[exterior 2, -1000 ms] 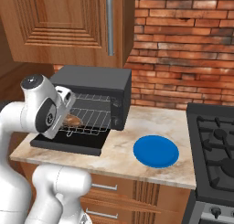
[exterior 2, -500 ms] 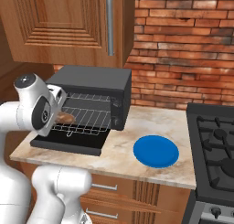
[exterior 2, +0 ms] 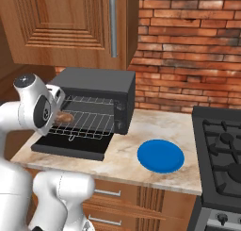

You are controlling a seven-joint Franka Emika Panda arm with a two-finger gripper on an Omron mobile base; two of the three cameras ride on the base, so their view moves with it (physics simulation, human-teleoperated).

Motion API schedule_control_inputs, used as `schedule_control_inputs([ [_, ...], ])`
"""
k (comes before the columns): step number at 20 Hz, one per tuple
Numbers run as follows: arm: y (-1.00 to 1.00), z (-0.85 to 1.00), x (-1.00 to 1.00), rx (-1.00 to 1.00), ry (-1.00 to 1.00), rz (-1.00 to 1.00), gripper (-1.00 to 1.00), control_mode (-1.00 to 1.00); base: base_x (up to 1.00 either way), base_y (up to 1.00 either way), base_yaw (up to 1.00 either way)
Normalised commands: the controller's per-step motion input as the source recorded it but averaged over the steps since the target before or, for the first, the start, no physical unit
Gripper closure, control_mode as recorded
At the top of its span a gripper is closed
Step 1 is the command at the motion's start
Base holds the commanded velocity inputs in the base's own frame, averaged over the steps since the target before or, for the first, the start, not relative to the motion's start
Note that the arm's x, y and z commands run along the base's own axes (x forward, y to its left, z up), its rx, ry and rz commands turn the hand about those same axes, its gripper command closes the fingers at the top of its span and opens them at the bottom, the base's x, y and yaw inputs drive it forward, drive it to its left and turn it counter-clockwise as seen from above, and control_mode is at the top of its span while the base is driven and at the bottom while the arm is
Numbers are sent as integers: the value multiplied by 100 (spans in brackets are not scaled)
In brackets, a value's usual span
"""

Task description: Pull the toaster oven rack outwards. Pick up the baguette from the plate and place it on the toaster oven rack. Close the toaster oven door fully and set the temperature to the lowest setting.

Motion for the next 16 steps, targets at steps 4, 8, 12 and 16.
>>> schedule_control_inputs([
  [4, 22, -14, 31, 0, 1, 3, 100, -100, 0, 0, 0],
  [8, 6, -30, 36, 0, 5, 3, 100, -100, 0, 0, 0],
  [12, 0, -36, 38, 0, 7, 4, 100, -100, 0, 0, 0],
  [16, 0, -33, 34, 0, 7, 4, 100, -100, 0, 0, 0],
])
